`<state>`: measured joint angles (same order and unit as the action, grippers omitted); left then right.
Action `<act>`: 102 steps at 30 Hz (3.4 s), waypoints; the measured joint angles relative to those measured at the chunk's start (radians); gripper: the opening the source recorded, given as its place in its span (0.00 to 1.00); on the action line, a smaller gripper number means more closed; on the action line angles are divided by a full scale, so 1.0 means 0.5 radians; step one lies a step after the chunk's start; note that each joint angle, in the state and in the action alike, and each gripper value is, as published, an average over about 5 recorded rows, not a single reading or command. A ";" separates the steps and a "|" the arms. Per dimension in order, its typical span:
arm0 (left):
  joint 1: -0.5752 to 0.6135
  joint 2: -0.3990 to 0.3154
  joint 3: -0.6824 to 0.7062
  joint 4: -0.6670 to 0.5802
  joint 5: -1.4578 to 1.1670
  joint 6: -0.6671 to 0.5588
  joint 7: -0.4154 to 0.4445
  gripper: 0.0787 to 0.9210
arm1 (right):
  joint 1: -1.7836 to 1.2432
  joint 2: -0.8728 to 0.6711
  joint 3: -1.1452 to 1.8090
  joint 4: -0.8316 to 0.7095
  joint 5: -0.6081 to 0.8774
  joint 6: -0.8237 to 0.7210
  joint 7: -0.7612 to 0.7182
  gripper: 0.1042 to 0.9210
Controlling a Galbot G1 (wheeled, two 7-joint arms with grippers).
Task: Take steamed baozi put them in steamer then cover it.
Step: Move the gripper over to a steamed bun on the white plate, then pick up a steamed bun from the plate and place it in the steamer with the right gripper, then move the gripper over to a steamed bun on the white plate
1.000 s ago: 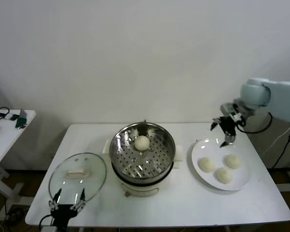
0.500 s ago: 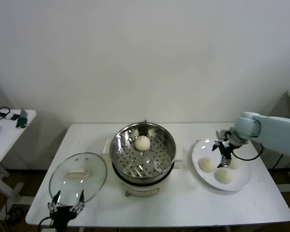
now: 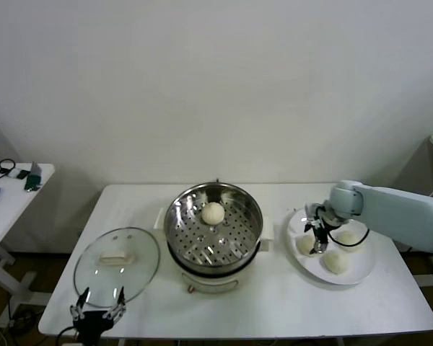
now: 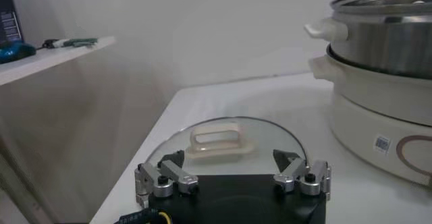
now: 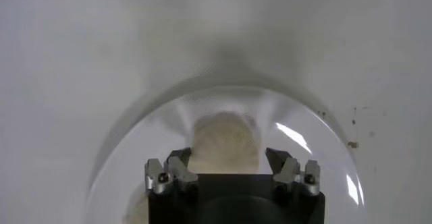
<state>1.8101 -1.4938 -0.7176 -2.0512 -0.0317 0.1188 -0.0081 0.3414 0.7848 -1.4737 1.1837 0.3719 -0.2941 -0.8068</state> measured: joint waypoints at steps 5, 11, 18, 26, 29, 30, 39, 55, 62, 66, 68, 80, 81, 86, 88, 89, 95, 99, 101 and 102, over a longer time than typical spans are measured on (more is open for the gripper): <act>0.009 -0.002 0.000 -0.003 0.000 -0.001 -0.001 0.88 | -0.023 0.003 0.028 -0.027 -0.021 -0.006 -0.022 0.62; 0.010 -0.004 0.000 -0.006 0.000 -0.001 -0.006 0.88 | -0.006 -0.005 0.040 -0.020 -0.009 -0.008 -0.051 0.47; 0.009 -0.004 0.000 -0.018 0.004 0.004 -0.010 0.88 | 0.285 -0.002 -0.109 0.090 0.119 0.030 -0.137 0.45; 0.008 -0.001 0.012 -0.046 0.015 0.009 -0.009 0.88 | 0.968 0.134 -0.369 0.281 0.454 0.051 -0.270 0.45; 0.005 0.001 0.011 -0.056 0.013 0.010 -0.009 0.88 | 1.173 0.224 -0.389 0.355 0.602 0.034 -0.290 0.45; 0.002 0.001 0.011 -0.058 0.013 0.010 -0.009 0.88 | 1.224 0.257 -0.383 0.381 0.649 0.025 -0.292 0.45; 0.008 -0.007 0.002 -0.082 0.012 0.009 -0.008 0.88 | 1.370 0.603 -0.282 0.574 0.895 -0.093 -0.211 0.45; 0.025 -0.026 -0.007 -0.123 0.021 0.009 -0.004 0.88 | 1.004 1.153 -0.325 0.481 0.798 -0.232 0.014 0.45; 0.027 -0.029 -0.004 -0.125 0.024 0.003 -0.006 0.88 | 0.843 1.302 -0.331 0.325 0.750 -0.268 0.089 0.45; 0.027 -0.029 -0.002 -0.124 0.025 0.002 -0.007 0.88 | 0.781 1.364 -0.322 0.258 0.738 -0.282 0.120 0.45; 0.026 -0.029 0.000 -0.124 0.026 0.003 -0.007 0.88 | 0.758 1.386 -0.320 0.229 0.732 -0.285 0.134 0.45; 0.023 -0.032 0.014 -0.125 0.036 0.003 -0.007 0.88 | 0.735 1.400 -0.285 0.189 0.744 -0.234 0.139 0.72; 0.022 -0.032 0.015 -0.125 0.036 0.004 -0.007 0.88 | 0.748 1.388 -0.284 0.197 0.750 -0.222 0.126 0.76; 0.017 -0.033 0.030 -0.125 0.042 0.010 -0.005 0.88 | 0.867 1.269 -0.307 0.270 0.768 -0.147 0.024 0.87; 0.015 -0.033 0.037 -0.126 0.047 0.012 -0.004 0.88 | 0.939 1.186 -0.328 0.316 0.774 -0.110 -0.037 0.88; 0.015 -0.033 0.040 -0.126 0.049 0.013 -0.003 0.88 | 0.979 1.137 -0.342 0.342 0.776 -0.091 -0.068 0.88; 0.006 -0.029 0.045 -0.126 0.054 0.023 0.002 0.88 | 1.251 0.760 -0.509 0.525 0.742 0.014 -0.235 0.88; -0.004 -0.024 0.046 -0.126 0.050 0.030 0.004 0.88 | 1.372 0.468 -0.673 0.635 0.644 0.049 -0.279 0.88; -0.006 -0.023 0.047 -0.127 0.049 0.030 0.004 0.88 | 1.397 0.322 -0.749 0.670 0.574 0.056 -0.285 0.88; -0.006 -0.022 0.048 -0.128 0.048 0.030 0.005 0.88 | 1.402 0.251 -0.783 0.684 0.535 0.057 -0.286 0.88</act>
<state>1.8074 -1.5049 -0.6936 -2.1152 -0.0076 0.1338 -0.0058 1.0426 0.9105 -1.8650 1.5256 0.6396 -0.2654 -0.9496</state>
